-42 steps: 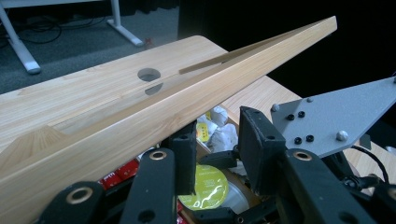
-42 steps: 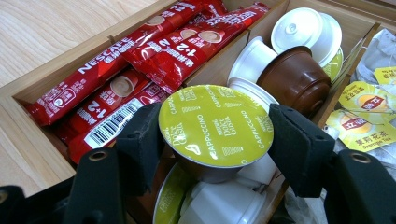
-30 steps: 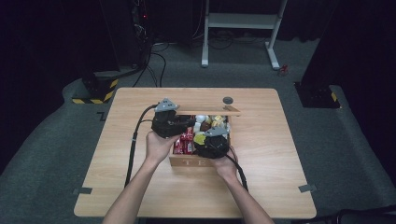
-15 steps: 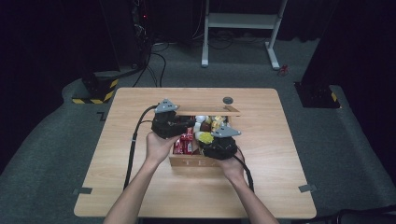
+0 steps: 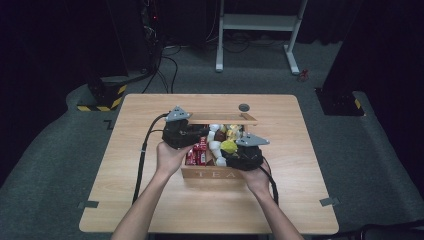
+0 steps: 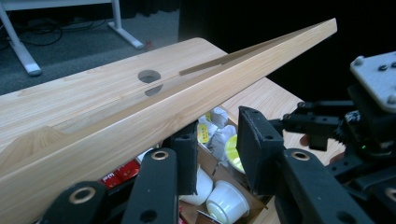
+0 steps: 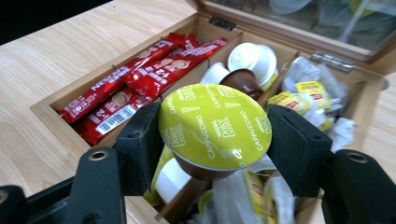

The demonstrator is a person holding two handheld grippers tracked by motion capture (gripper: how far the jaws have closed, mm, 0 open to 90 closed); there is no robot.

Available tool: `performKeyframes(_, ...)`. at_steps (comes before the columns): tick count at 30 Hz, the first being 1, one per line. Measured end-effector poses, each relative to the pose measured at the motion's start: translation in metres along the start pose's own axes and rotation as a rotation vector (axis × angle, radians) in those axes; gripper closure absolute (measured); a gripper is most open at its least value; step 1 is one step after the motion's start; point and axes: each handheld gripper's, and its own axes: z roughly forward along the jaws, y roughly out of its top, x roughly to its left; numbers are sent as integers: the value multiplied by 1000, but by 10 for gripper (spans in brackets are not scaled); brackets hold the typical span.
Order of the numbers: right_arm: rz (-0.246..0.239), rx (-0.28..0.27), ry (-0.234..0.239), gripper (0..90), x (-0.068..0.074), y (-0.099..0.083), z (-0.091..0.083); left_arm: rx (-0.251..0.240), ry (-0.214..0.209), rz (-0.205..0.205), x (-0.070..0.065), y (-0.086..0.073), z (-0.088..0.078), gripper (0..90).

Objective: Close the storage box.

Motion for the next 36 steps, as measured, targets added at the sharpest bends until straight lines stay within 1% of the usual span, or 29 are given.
performKeyframes(1,4,-8,2,381,-2,0,-3,-1,4,2,0,0,0,690)
performKeyframes(4,6,-3,-2,381,-4,-1,-4,-2,7,5,-1,-1,0,690)
performKeyframes(6,0,-7,-2,381,-5,-1,-4,-2,8,5,-1,-1,0,691)
performKeyframes(9,11,-2,-2,382,-5,-2,-5,2,5,0,-1,-1,0,690)
performKeyframes(11,-2,-8,-3,382,-5,-2,-6,5,4,6,-1,-2,0,691)
performKeyframes(14,-3,-8,-1,382,-7,-3,-8,6,4,6,-1,-2,0,691)
performKeyframes(15,-7,-13,-7,382,-9,-4,-12,4,6,10,-1,-2,0,692)
performKeyframes(17,-8,-16,-10,382,-11,-5,-14,2,6,9,-1,-2,0,693)
performKeyframes(18,0,-17,-16,382,-15,-7,-19,2,3,6,-1,-2,0,694)
performKeyframes(19,0,-17,-16,382,-15,-7,-19,3,-3,1,-1,-2,0,694)
performKeyframes(20,10,-12,-25,382,-19,-10,-23,2,-4,-1,-1,-3,0,694)
performKeyframes(22,10,-13,-30,382,-22,-11,-26,8,-5,3,-2,-4,-1,696)
performKeyframes(23,17,-26,-40,382,-27,-13,-31,9,-3,3,-1,-5,-1,696)
performKeyframes(25,40,-39,-40,382,-33,-15,-35,8,6,0,-2,-4,0,696)
performKeyframes(27,47,-47,-51,382,-38,-17,-39,8,9,1,-2,-4,0,696)
performKeyframes(28,47,-47,-51,382,-38,-17,-39,8,9,1,-2,-4,0,696)
performKeyframes(33,78,-40,-76,382,-49,-24,-47,8,7,0,-2,-4,0,697)
performKeyframes(34,71,-45,-84,381,-51,-26,-48,6,8,1,-2,-4,0,698)
performKeyframes(36,91,-46,-91,381,-56,-29,-49,5,8,0,-2,-4,0,699)
